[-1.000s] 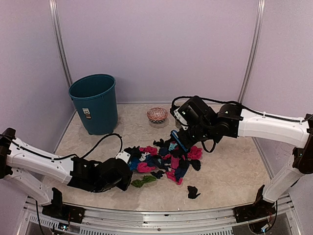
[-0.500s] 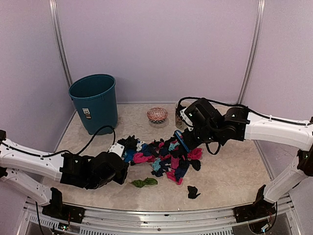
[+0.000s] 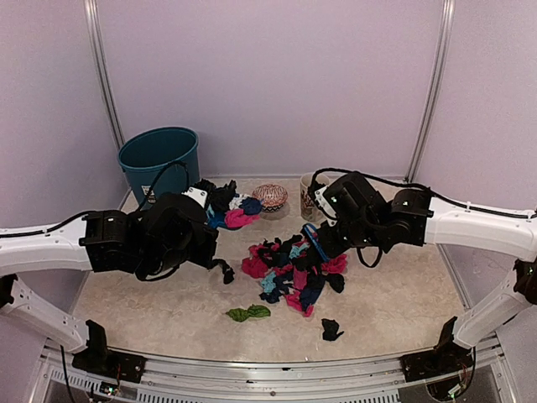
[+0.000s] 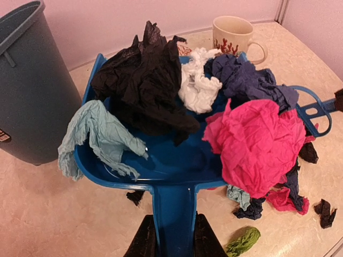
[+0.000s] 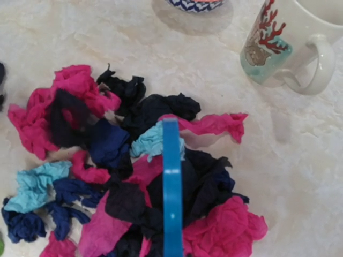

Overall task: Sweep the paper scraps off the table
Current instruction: Dump the paper scraps in the dustpan into the trash bin.

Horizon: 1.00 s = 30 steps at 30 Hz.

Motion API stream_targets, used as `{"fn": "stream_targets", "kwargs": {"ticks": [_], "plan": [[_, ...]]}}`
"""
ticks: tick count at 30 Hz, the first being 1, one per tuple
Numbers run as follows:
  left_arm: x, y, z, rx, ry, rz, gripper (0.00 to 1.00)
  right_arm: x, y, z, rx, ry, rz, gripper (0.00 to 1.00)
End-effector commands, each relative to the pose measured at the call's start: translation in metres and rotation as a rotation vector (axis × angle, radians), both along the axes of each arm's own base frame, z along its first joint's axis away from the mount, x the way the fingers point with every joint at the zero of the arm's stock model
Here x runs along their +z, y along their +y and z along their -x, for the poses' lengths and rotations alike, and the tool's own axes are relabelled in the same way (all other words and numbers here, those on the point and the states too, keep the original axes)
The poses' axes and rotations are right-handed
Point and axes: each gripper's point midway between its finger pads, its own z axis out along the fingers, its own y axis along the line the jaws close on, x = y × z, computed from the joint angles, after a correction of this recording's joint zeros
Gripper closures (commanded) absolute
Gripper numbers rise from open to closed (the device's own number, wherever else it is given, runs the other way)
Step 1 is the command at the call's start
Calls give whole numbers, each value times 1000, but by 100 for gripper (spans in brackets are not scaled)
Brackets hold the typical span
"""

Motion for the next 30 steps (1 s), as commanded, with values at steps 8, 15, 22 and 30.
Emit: {"fn": "stream_targets", "kwargs": {"ticks": [8, 15, 22, 30], "plan": [[77, 55, -46, 97, -16, -37, 100, 5, -7, -2, -11, -22, -60, 100], [108, 115, -86, 265, -25, -62, 100, 1, -3, -2, 5, -18, -70, 100], [125, 165, -122, 421, -61, -135, 100, 1, 1, -3, 19, -19, -77, 100], [122, 177, -159, 502, -62, -284, 100, -2, 0, 1, 29, -9, -89, 100]]}}
